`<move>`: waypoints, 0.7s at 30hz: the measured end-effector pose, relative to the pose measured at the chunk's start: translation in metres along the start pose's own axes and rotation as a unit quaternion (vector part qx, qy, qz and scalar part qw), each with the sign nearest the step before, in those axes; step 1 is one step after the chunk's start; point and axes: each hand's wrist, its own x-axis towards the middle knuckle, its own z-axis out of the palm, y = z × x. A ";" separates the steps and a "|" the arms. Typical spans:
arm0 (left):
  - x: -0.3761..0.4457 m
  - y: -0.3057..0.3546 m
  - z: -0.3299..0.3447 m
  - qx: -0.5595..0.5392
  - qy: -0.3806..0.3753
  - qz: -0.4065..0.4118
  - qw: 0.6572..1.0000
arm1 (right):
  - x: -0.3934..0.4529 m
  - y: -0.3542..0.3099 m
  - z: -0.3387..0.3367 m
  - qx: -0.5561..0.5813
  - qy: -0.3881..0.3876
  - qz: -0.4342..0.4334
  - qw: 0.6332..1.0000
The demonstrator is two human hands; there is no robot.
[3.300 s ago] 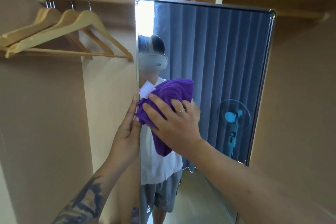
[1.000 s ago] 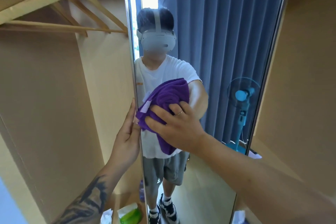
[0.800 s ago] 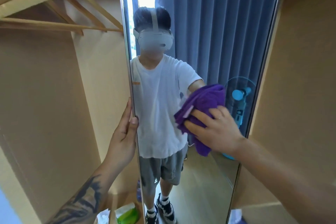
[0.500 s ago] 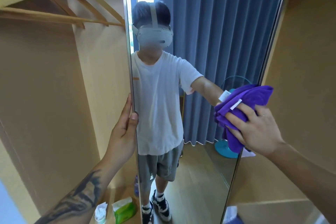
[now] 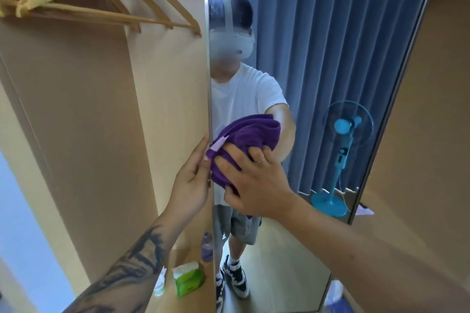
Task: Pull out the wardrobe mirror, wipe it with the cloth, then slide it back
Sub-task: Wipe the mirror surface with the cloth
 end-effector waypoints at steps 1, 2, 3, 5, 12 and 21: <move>-0.003 -0.006 -0.001 -0.011 -0.001 -0.007 1.000 | -0.002 -0.002 0.001 -0.004 -0.001 -0.004 1.000; -0.006 -0.012 -0.002 -0.016 -0.001 -0.014 1.000 | -0.005 0.000 0.001 -0.015 -0.006 -0.015 1.000; -0.010 -0.016 -0.003 -0.019 -0.002 -0.020 1.000 | -0.009 0.004 0.001 -0.029 -0.013 -0.033 0.999; -0.015 -0.023 -0.003 -0.022 -0.005 -0.028 0.999 | -0.023 0.017 -0.001 -0.047 -0.027 -0.063 0.997; -0.018 -0.040 -0.001 0.009 0.017 -0.023 1.000 | -0.121 0.114 -0.022 -0.105 -0.100 0.007 0.989; -0.021 -0.041 0.006 0.032 0.050 -0.013 0.998 | -0.142 0.122 -0.029 -0.156 -0.059 0.143 0.976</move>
